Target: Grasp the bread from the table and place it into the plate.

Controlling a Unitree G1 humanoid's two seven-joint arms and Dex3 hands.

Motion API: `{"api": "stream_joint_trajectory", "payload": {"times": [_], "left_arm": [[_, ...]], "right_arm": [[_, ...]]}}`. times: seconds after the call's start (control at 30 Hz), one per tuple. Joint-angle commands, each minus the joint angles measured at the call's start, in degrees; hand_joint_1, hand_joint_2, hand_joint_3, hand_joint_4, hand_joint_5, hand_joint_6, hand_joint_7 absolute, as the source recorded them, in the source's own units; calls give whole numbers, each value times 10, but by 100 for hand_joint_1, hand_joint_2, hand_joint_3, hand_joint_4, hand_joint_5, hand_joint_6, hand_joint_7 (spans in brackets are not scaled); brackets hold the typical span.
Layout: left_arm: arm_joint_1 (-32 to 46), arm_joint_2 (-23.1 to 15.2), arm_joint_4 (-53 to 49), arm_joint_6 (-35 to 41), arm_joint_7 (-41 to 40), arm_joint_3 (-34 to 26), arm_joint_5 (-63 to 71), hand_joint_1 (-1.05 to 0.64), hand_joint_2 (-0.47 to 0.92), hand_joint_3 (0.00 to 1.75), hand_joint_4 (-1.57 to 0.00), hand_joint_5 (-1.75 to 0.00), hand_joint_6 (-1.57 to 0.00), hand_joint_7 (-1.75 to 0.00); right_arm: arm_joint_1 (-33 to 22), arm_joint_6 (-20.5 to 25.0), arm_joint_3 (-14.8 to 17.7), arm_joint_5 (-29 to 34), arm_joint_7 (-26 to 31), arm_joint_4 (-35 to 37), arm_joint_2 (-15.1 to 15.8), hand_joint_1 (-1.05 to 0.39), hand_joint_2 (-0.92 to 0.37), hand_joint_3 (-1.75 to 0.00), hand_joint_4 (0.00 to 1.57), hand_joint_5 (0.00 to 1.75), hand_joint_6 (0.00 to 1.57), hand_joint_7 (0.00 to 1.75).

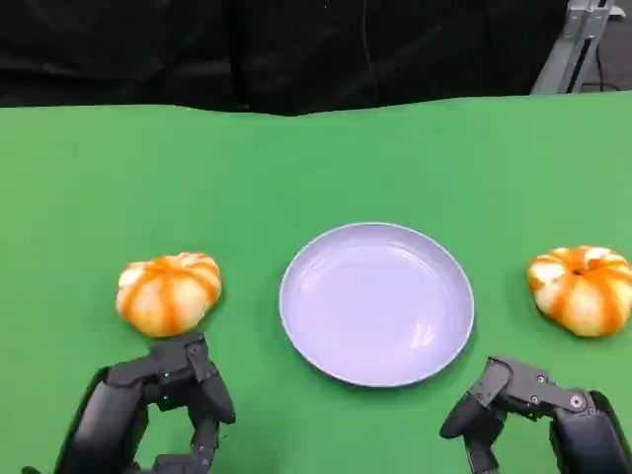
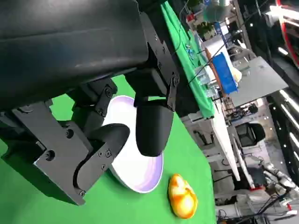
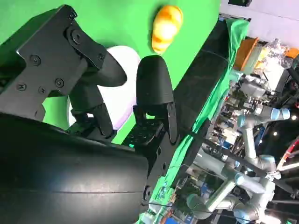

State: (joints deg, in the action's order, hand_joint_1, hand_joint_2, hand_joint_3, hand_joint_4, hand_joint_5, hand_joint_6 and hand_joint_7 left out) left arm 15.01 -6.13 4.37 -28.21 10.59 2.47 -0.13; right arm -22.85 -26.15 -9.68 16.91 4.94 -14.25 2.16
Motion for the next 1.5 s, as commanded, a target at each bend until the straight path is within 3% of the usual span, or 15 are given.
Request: {"api": "stream_joint_trajectory", "payload": {"times": [0.03,0.7,0.73,0.77,0.83,0.87,0.97,1.23,1.27,1.3,1.33,1.37,1.5], "left_arm": [[-5,-8,-4,0,1,-5,1,-2,26,155,-89,-175,-84,-159],[-8,-9,-9,7,0,-8,-3,0,24,157,-89,-174,-84,-157],[-8,-11,-3,26,-1,-10,0,0,33,140,-81,-159,-77,-139],[-9,-14,3,43,-2,-11,4,-3,45,112,-71,-139,-69,-110],[-12,-21,13,70,-1,-13,9,-6,58,84,-62,-120,-65,-77],[-13,-23,16,77,0,-13,10,-7,62,77,-60,-117,-65,-68],[-13,-24,22,86,0,-13,9,-8,65,69,-59,-113,-66,-59],[-12,-24,26,92,-1,-12,9,-8,67,66,-58,-113,-67,-55],[-28,-54,46,126,0,-18,57,-8,67,66,-58,-113,-68,-55],[-39,-76,63,154,2,-23,93,-21,77,36,-40,-87,-48,-34],[-65,-111,73,185,0,-24,162,-26,83,20,-37,-73,-44,-22],[-85,-136,79,210,0,-21,216,-42,88,9,-32,-57,-36,-11],[-126,-172,84,263,9,0,307,-56,90,0,-26,-36,-30,-1]], "right_arm": [[3,-2,3,-5,2,2,2,-1,-27,-139,84,159,84,133],[1,-1,2,-2,2,2,2,0,-27,-140,84,159,85,132],[1,-2,2,-2,3,3,2,0,-27,-140,84,159,85,132],[0,-3,2,-2,3,4,1,0,-28,-140,84,159,84,132],[1,-3,1,-3,3,5,1,0,-28,-139,84,160,84,132],[1,-2,1,-3,3,5,0,0,-28,-139,84,160,84,132],[1,-2,1,-3,3,5,0,0,-28,-139,83,160,84,132],[1,-3,1,-3,3,6,0,0,-28,-139,83,160,83,133],[5,-3,-1,-1,4,9,-1,0,-28,-139,83,160,83,133],[7,-4,-2,1,5,12,-3,0,-28,-139,83,160,83,133],[11,-1,-3,4,6,13,-4,0,-28,-138,83,160,83,133],[13,1,-3,6,7,14,-4,-1,-28,-138,83,160,83,133],[14,2,-1,9,7,15,-4,-1,-29,-137,84,161,83,133]]}}
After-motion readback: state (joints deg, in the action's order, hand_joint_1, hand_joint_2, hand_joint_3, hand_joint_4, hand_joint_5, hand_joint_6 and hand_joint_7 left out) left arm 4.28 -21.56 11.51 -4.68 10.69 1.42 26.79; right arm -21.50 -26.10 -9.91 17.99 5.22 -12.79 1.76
